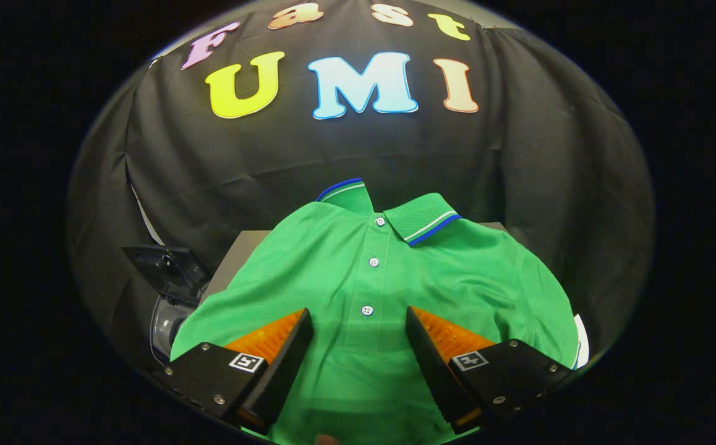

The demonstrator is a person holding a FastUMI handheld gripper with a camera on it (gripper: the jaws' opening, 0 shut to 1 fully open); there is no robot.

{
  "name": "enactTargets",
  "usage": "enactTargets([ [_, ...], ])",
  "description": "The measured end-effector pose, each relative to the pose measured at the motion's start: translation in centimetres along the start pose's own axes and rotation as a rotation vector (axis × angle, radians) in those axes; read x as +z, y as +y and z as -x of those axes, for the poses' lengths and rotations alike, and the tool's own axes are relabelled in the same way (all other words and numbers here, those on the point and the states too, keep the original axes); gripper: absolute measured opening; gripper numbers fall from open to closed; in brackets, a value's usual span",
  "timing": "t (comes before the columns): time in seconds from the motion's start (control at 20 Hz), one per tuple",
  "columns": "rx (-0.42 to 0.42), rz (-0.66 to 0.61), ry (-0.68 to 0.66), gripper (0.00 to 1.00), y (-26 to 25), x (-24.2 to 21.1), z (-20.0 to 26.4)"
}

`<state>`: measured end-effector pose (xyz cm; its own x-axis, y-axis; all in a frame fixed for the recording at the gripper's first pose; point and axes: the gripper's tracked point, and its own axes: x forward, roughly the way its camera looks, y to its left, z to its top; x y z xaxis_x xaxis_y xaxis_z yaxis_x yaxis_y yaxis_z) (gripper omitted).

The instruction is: Put the clothes into the washing machine and then close the washing machine lid.

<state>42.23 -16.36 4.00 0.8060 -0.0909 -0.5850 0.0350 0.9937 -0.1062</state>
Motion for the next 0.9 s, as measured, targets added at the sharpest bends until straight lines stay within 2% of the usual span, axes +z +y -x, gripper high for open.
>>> enactTargets([
  [0.1,-0.022,-0.015,0.010,0.89,-0.7,-0.1,0.0],
  [0.2,-0.051,-0.016,0.002,0.62,-1.1,0.0,-0.1],
  [0.35,-0.064,0.071,0.012,0.19,-0.6,0.2,-0.1],
  [0.4,-0.081,0.102,0.016,0.16,-0.7,0.2,-0.1],
  [0.45,-0.100,0.138,0.025,0.06,-0.7,0.3,0.0],
  [0.55,-0.119,0.170,0.032,0.01,-0.4,0.4,0.1],
  [0.9,-0.134,0.119,-0.034,0.00,0.4,3.0,2.8],
])
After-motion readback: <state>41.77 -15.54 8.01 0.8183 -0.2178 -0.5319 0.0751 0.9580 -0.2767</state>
